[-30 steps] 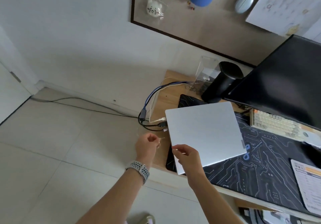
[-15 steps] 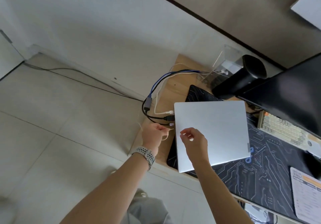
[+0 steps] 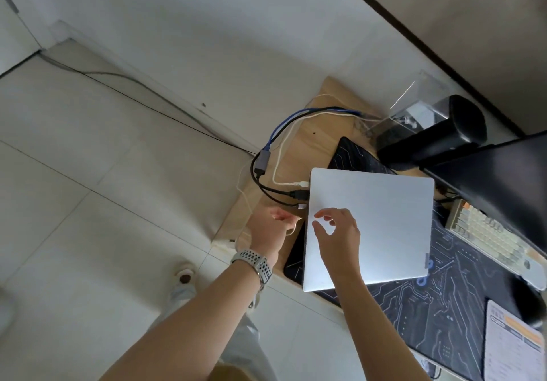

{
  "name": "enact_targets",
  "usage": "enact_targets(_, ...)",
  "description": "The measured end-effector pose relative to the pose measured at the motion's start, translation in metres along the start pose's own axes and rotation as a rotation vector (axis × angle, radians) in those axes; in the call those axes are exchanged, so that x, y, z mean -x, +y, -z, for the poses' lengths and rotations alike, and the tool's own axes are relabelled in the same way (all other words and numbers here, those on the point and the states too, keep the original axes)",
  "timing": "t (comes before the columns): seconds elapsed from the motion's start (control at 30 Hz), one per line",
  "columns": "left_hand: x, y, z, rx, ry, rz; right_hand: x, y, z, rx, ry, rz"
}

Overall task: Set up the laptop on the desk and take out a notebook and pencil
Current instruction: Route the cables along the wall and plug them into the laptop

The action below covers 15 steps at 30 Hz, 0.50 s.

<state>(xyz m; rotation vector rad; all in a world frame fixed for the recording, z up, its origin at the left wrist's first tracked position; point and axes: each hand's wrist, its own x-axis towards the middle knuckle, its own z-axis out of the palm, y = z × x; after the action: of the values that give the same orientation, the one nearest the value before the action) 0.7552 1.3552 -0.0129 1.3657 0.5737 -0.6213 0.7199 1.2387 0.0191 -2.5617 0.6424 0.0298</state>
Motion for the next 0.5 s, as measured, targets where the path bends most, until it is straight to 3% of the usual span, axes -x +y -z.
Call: enact_targets(0.5,-0.0091,-0.0058,-0.0020,0.072,-0.017,0.006,0.0004,0.0071,-0.0022,-0.053,-0.025,-0.026)
